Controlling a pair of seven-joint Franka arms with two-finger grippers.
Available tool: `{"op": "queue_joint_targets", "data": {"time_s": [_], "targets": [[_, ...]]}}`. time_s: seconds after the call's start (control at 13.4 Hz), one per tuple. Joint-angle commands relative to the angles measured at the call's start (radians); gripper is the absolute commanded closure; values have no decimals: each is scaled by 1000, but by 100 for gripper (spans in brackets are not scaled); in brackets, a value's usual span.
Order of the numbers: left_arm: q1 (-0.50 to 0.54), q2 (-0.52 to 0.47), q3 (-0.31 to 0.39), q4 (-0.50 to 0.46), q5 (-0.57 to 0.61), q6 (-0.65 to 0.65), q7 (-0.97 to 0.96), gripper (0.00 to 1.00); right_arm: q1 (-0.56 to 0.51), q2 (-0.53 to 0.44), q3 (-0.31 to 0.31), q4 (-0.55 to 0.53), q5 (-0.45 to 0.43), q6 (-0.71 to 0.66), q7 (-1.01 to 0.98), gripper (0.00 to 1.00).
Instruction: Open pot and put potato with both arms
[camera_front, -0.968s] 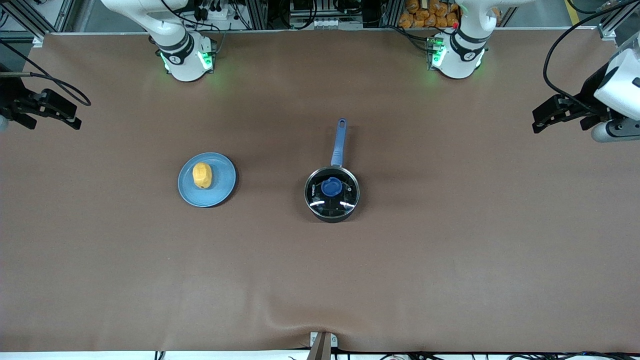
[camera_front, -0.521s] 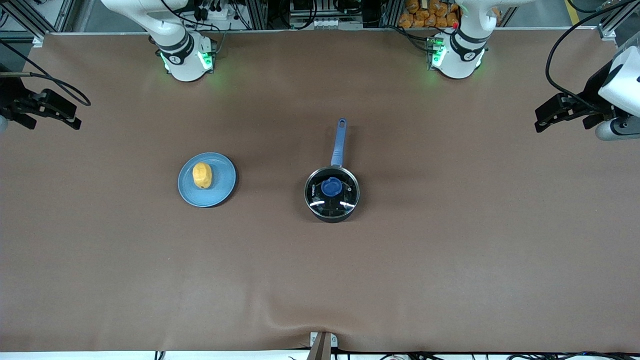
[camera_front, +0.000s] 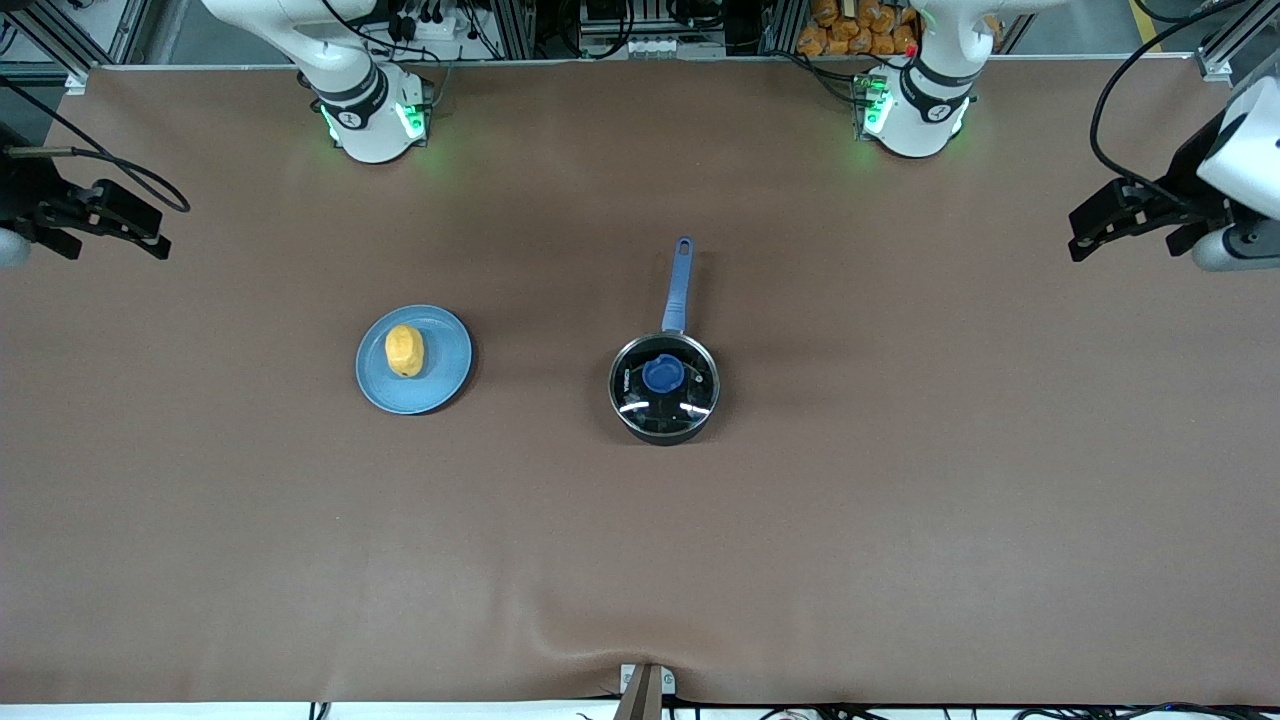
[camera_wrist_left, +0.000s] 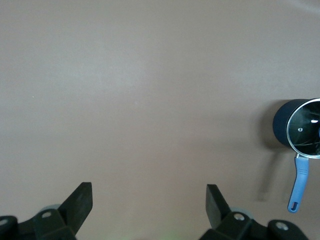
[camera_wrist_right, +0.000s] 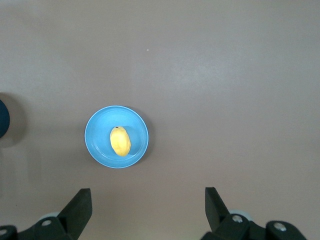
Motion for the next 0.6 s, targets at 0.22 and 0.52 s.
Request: {"op": "queue_joint_targets", "data": {"time_s": [0.22,0.52], "targets": [[1,-25,-2,-14,-19,-10,21,0,-4,1,6,3,-2,-4,4,0],[1,-19,-2,-14,-19,-7,21,0,0,3,7,0,0,-2,5,0]]}}
